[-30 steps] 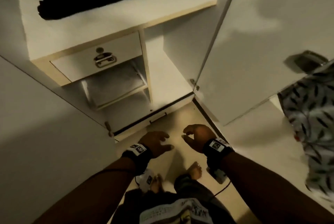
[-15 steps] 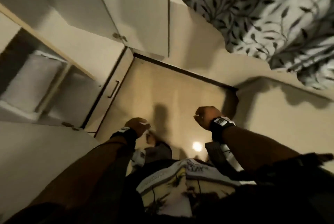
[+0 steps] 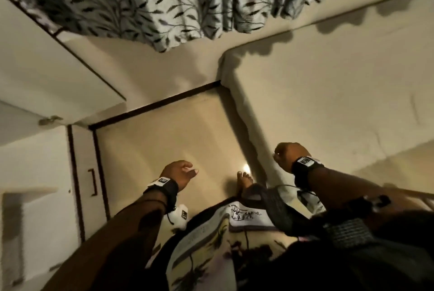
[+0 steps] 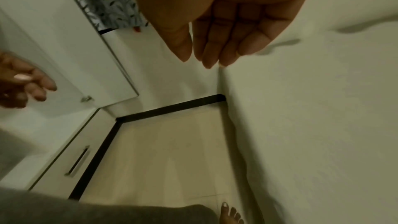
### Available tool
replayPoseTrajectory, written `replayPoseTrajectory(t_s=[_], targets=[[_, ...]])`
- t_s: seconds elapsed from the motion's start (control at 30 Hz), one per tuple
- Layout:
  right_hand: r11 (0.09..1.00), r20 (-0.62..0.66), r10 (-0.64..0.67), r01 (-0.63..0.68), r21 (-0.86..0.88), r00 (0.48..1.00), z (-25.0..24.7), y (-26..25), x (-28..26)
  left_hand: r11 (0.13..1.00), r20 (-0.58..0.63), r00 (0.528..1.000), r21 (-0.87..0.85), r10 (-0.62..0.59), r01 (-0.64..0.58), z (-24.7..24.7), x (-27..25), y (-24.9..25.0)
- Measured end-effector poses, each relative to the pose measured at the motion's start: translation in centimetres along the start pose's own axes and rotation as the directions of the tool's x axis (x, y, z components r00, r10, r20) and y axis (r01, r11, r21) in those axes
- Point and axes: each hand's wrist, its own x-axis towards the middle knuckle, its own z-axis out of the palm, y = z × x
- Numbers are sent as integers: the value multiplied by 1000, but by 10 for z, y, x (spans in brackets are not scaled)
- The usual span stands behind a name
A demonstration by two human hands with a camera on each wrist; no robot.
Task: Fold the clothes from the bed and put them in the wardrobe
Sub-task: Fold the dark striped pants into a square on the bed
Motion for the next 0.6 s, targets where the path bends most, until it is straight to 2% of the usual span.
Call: replayPoseTrajectory(t_s=[0.07, 0.2, 0.3, 0.43, 0.6], targets=[[990, -57, 120, -115, 85, 991, 22, 27, -38, 997, 57, 997, 56, 57, -60, 8, -1, 2], [954, -99, 249, -226, 197, 964, 66, 62, -114, 997, 111, 991, 30, 73, -77, 33, -2, 9], [935, -90, 301, -274, 227, 949, 84, 87, -166, 996, 196, 978, 45, 69, -80, 65, -11, 40], [887, -150, 377, -311, 341, 914, 84, 119, -213, 975, 262, 952, 109, 160, -194, 114, -27, 97], [757, -231, 523, -322, 569, 821, 81, 207, -250, 910, 409, 853, 109, 325, -399, 221, -70, 193]])
